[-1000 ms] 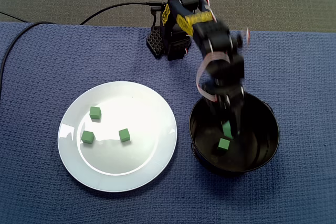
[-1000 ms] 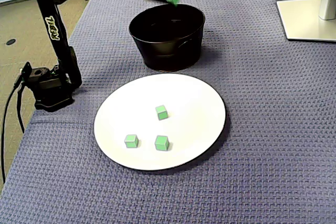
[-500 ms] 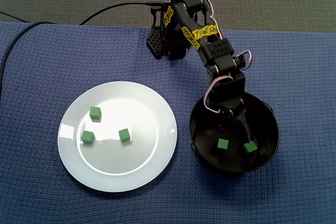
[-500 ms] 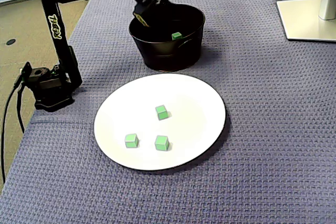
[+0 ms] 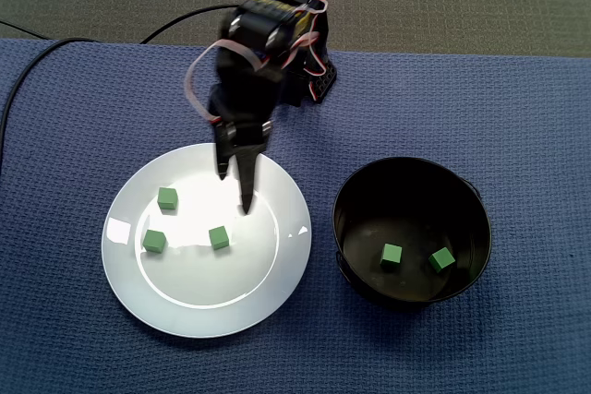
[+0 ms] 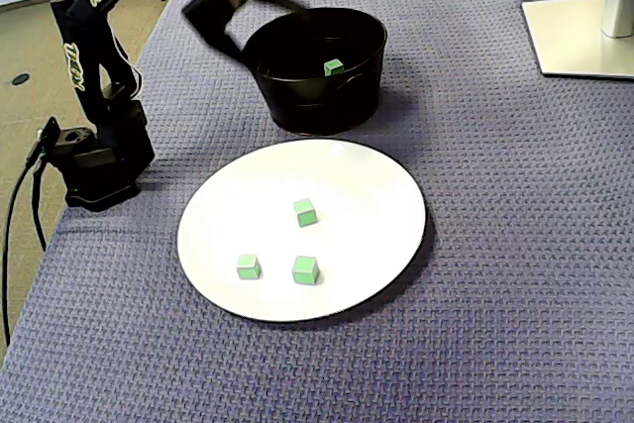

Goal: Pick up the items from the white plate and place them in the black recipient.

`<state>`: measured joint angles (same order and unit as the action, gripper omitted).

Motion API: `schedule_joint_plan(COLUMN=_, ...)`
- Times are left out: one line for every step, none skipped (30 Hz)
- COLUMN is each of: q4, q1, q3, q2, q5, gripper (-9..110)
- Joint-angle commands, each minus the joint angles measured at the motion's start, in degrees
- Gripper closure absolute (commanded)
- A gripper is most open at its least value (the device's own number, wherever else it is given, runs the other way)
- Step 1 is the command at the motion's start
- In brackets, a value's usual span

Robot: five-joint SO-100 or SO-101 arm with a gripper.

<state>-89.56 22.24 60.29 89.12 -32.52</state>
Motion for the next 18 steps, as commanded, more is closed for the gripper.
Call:
schedule_joint_plan(q4=2.0, q1=4.0, q3=5.6, q2=-4.7, q5=0.5, gripper=70)
schedule_joint_plan(q4=3.3, q1=4.5, q3=6.3, q2=-6.9, q5=1.0, gripper=70)
schedule_joint_plan(q4=4.1, q1=4.7, q3=6.7, q2=-9.3, q5=1.1, gripper=71)
schedule_joint_plan(q4=4.7, q1=4.7, q3=6.4, q2=-12.0, q5=1.2, gripper=71)
schedule_joint_plan(q4=4.7, q1=4.6, q3=5.9, q2=-14.4, q5=1.1, gripper=71)
schedule_joint_plan(q4=4.7, q1=4.3, q3=5.3, q2=-16.8, q5=0.6, gripper=70)
schedule_joint_plan(q4=5.2, q1=4.0, q3=4.7, q2=-19.0, q5=0.2, gripper=70)
schedule_joint_plan(q4=5.9, q1=3.9, q3=4.0, q2=-21.0, q5=-0.4, gripper=70)
schedule_joint_plan(q4=6.1, q1=3.8, q3=2.9, q2=-22.8, q5=-1.2, gripper=70)
schedule_joint_plan(q4=6.2, q1=3.8, q3=1.8, q2=-24.4, q5=-1.4, gripper=71)
schedule_joint_plan(q4=6.4, q1=3.9, q3=1.0, q2=-25.8, q5=-1.7, gripper=71)
schedule_joint_plan(q4=6.9, q1=3.9, q3=0.5, q2=-27.1, q5=-2.1, gripper=72)
schedule_joint_plan(q4=7.6, q1=4.0, q3=0.5, q2=-27.9, q5=-2.8, gripper=73)
schedule_joint_plan(q4=8.7, q1=4.0, q3=0.6, q2=-28.9, q5=-3.4, gripper=73)
schedule_joint_plan(q4=10.0, q1=3.9, q3=0.9, q2=-29.6, q5=-4.0, gripper=73)
schedule_joint_plan(q4=11.7, q1=3.8, q3=1.7, q2=-30.1, q5=-4.5, gripper=74)
schedule_joint_plan(q4=13.4, q1=3.8, q3=2.5, q2=-30.5, q5=-5.2, gripper=74)
schedule_joint_plan(q4=14.3, q1=3.9, q3=3.2, q2=-30.8, q5=-5.7, gripper=74)
